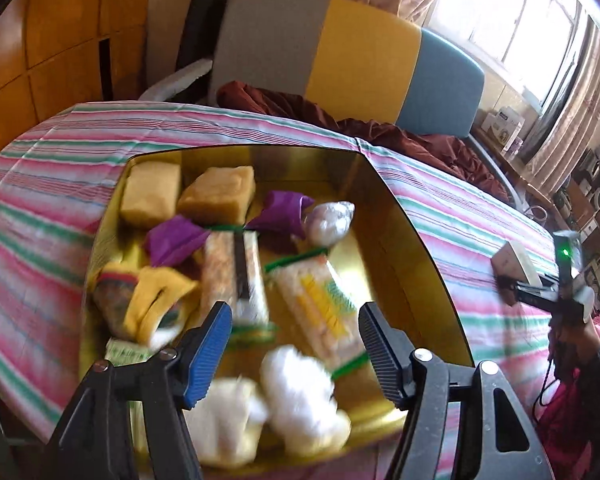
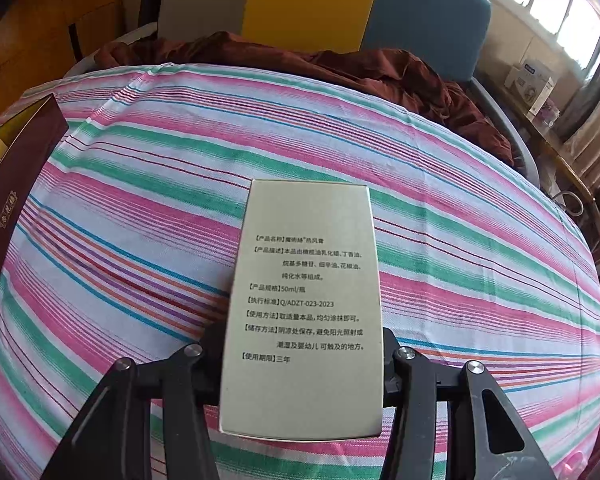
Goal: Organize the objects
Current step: 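Carry the plastic bundle into the gold box and open the left gripper, then lower the cream paper box into the gold box and open the right gripper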
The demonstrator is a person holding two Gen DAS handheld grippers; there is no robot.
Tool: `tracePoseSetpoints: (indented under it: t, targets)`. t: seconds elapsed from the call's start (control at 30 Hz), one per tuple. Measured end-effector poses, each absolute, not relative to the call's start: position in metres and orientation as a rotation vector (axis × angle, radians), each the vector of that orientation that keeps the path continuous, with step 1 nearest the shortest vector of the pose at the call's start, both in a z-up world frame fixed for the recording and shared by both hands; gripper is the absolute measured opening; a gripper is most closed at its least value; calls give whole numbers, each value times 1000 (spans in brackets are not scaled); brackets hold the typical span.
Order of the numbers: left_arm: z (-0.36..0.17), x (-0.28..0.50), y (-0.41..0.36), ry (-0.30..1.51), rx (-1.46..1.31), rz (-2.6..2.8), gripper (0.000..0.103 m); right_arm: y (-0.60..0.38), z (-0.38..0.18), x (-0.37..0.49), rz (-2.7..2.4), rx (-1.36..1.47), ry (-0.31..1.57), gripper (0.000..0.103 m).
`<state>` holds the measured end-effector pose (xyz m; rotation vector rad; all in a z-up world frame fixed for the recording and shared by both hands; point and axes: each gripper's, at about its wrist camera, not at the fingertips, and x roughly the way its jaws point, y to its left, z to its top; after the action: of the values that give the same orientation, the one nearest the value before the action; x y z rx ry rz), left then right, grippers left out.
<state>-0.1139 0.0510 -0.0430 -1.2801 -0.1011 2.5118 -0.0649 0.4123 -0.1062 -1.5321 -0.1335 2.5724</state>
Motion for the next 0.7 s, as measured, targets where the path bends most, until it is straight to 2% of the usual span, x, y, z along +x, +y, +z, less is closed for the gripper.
tracePoseSetpoints:
  t: [0.17,0.33,0.5,0.7]
  targets:
    - [-44,-93,32,-115,-1256,2525,63,408,-104,-65,2494,-1557,-101,50]
    - [-45,-81,22,-130,-1226,2529,63,391,-101,-58,2450,-1585,-144,50]
    - [-40,-69,24,-44,-1166,2584,63,378,-95,-51,2428,-1622,-129,50]
    - [-35,-68,16,-80,-1147,2622,63,318,-53,-47,2622,-1543,-70,50]
